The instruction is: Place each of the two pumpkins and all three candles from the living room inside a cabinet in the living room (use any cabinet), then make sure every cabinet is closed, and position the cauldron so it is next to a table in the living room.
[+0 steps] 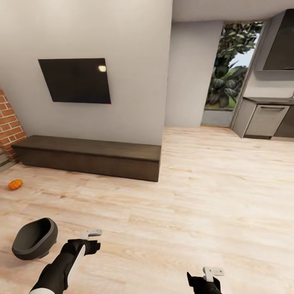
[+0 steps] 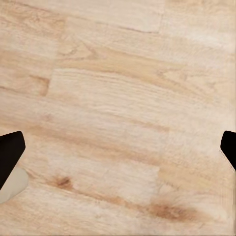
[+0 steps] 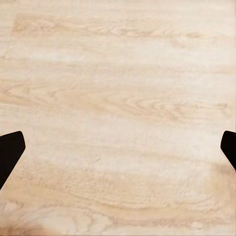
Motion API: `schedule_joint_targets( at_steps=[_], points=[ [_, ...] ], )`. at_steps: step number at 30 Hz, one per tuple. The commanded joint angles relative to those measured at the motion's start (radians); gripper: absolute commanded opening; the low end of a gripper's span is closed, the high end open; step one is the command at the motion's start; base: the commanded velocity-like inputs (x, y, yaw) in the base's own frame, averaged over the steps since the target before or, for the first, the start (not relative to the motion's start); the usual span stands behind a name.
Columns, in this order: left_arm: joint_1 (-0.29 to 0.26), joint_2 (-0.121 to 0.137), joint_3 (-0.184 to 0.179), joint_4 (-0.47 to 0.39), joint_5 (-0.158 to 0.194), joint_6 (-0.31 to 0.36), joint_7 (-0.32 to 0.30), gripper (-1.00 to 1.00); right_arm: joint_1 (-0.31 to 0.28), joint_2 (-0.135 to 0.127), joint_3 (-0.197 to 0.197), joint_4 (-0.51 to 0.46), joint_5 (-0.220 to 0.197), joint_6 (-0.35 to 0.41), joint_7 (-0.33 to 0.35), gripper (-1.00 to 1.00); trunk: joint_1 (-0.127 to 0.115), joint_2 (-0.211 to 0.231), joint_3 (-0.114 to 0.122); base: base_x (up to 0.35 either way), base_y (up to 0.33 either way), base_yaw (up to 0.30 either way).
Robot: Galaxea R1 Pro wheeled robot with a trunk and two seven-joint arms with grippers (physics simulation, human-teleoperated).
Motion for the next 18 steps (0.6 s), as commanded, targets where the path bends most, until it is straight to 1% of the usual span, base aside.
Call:
schedule_joint_targets(
  at_steps=[1,8,18],
  points=[
    [0.0,0.0,0.0,-0.001,0.001,0.005,0.003,1.0,0.0,0.0,-0.002,-0.002,-0.008,0.005,0.004,1.0,0.0,0.0,-0.001,0.281,-0.22,0.223],
    [0.0,0.0,0.0,-0.001,0.001,0.005,0.003,1.0,0.0,0.0,-0.002,-0.002,-0.008,0.005,0.004,1.0,0.0,0.0,-0.001,0.28,-0.222,0.243],
    [0.0,0.0,0.0,-0.001,0.0,0.005,0.003,1.0,0.0,0.0,-0.001,-0.001,-0.008,0.005,0.004,1.0,0.0,0.0,-0.001,0.28,-0.223,0.28]
  ],
)
